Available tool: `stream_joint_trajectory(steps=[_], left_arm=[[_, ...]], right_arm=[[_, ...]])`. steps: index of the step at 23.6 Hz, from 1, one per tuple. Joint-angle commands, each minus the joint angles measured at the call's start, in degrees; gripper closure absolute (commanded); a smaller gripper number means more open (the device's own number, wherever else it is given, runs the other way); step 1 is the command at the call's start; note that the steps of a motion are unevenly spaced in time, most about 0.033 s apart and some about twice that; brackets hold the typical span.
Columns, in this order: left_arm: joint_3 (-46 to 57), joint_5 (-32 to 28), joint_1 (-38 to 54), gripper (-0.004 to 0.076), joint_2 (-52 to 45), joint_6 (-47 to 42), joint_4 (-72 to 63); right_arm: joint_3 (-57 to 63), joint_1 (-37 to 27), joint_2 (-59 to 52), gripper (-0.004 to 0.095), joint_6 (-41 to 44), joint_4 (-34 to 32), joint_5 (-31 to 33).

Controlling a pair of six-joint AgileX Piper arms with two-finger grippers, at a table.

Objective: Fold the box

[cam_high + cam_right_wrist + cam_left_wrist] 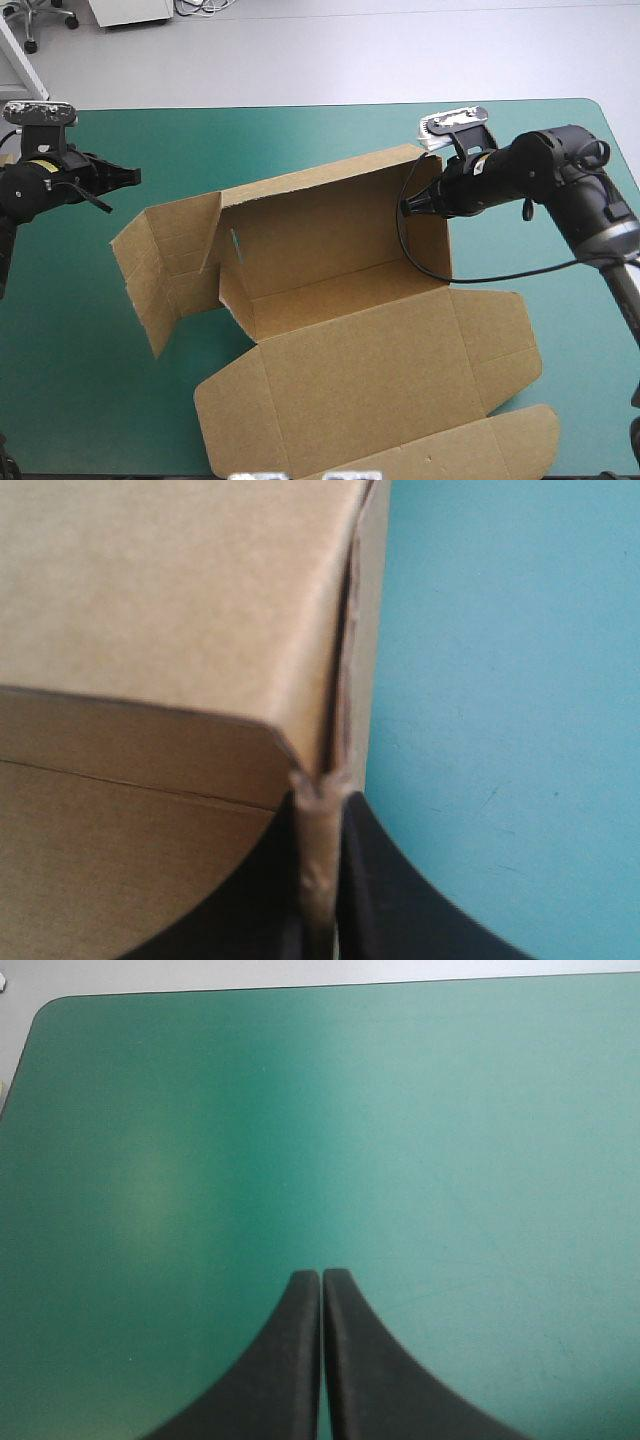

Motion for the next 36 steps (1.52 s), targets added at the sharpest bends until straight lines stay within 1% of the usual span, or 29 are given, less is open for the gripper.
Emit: stream_joint_trajectory(steps=[1,6,10,14,16,18,19,21,23,24,28,29,30,36], left_arm=[[-1.42,-3.1,0.15,0.0724,-1.51,-0.03,-0.87],[-1.42,-3.1,0.15,0.0724,-1.51,-0.03,-0.73],[-1.42,-3.3,0.15,0.0724,-1.51,-0.03,-0.49],[-1.42,-3.31,0.15,0.0724,-1.51,-0.03,-0.34],[-1.42,-3.44,0.15,0.0724,-1.51,-0.03,-0.36],[-1.42,-3.43,0.15,0.0724,-1.51,-0.03,-0.36],[-1.42,-3.43,0.15,0.0724,-1.51,-0.03,-0.36],[-1.42,-3.43,0.15,0.0724,-1.51,-0.03,-0.36],[-1.42,-3.43,0.15,0.0724,-1.51,-0.03,-0.36],[-1.42,-3.43,0.15,0.0724,-1.51,-0.03,-0.36],[-1.42,-3.43,0.15,0.0724,-1.51,-0.03,-0.48],[-1.42,-3.22,0.15,0.0724,-1.51,-0.03,-0.48],[-1.42,-3.22,0.15,0.0724,-1.51,-0.03,-0.48],[-1.42,-3.0,0.15,0.0724,-1.51,-0.03,-0.48]], right_arm=[[-2.6,-0.34,1.36,0.0921,-0.17,0.3,-2.26],[-2.6,-0.34,7.12,0.0921,-0.62,0.04,-2.5],[-2.6,-0.47,10.88,0.0921,-1.43,0.04,-4.46],[-2.6,-2.3,15.93,0.0921,-2.31,0.7,-6.51],[-2.6,-3.49,17.28,0.0921,-4.63,2.18,-8.69],[-2.6,-3.96,16.93,0.0921,-8.76,5.17,-9.65],[-2.6,-3.96,16.15,0.0921,-11.85,7.97,-10.28],[-2.6,-3.96,14.62,0.0917,-14.69,9.29,-11.76],[-2.6,-3.96,13.56,0.0856,-15.44,8.92,-12.97],[-2.6,-4.07,13.44,0.0784,-15.59,9.14,-12.94],[-2.6,-4.07,13.44,0.0441,-15.02,9.27,-12.71],[-2.6,-4.07,13.33,0.0411,-14.98,9.39,-12.41],[-2.6,-4.07,13.04,0.0401,-14.98,9.63,-12.06],[-2.6,-4.07,10.0,0.0401,-16.23,11.78,-12.03]])
